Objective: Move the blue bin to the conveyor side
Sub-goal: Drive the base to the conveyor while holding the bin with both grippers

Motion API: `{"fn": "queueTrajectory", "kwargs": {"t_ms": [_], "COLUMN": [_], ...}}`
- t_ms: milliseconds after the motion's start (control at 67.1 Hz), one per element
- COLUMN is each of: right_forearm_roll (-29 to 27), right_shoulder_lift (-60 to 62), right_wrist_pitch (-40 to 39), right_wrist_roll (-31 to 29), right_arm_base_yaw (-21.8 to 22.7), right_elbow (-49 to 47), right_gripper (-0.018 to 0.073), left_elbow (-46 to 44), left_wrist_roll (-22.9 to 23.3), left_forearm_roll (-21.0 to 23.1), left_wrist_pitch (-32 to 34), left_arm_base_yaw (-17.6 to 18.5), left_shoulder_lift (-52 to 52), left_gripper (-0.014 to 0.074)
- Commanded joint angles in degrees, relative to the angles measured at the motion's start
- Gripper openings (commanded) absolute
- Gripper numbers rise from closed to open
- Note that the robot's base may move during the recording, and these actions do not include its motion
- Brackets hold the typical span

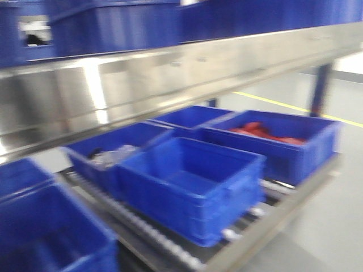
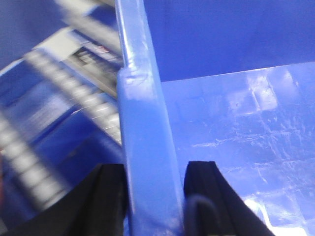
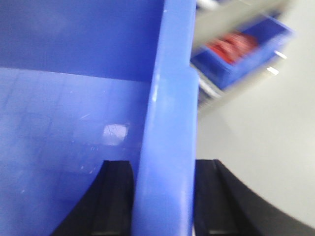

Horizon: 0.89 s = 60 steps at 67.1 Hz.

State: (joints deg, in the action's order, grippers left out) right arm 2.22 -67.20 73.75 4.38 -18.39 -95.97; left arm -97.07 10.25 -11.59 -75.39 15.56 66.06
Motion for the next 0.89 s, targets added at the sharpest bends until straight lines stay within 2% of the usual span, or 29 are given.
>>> {"fn": "queueTrajectory", "kwargs": {"t_ms": [0, 879], "right_forearm_roll": [-0.84, -0.84], "right_shoulder_lift": [0.90, 0.90], "right_wrist_pitch": [-6.61, -6.73], "right_wrist_roll": [-1.16, -1.16], "right_arm_base_yaw": [-0.03, -0.03], "right_elbow": [-1.15, -1.15], "right_gripper": [-0.0077, -0.0077], "left_elbow": [-1.28, -1.28], "left_wrist_roll": [-0.73, -0.73], "left_forearm_roll": [1.75, 1.75], "left_wrist_pitch": [5.42, 5.42], "left_arm_base_yaw": [0.71, 0.71], "left_shoulder_lift": [-0.82, -0.82], "left_gripper": [-0.0017, -0.0017]}}
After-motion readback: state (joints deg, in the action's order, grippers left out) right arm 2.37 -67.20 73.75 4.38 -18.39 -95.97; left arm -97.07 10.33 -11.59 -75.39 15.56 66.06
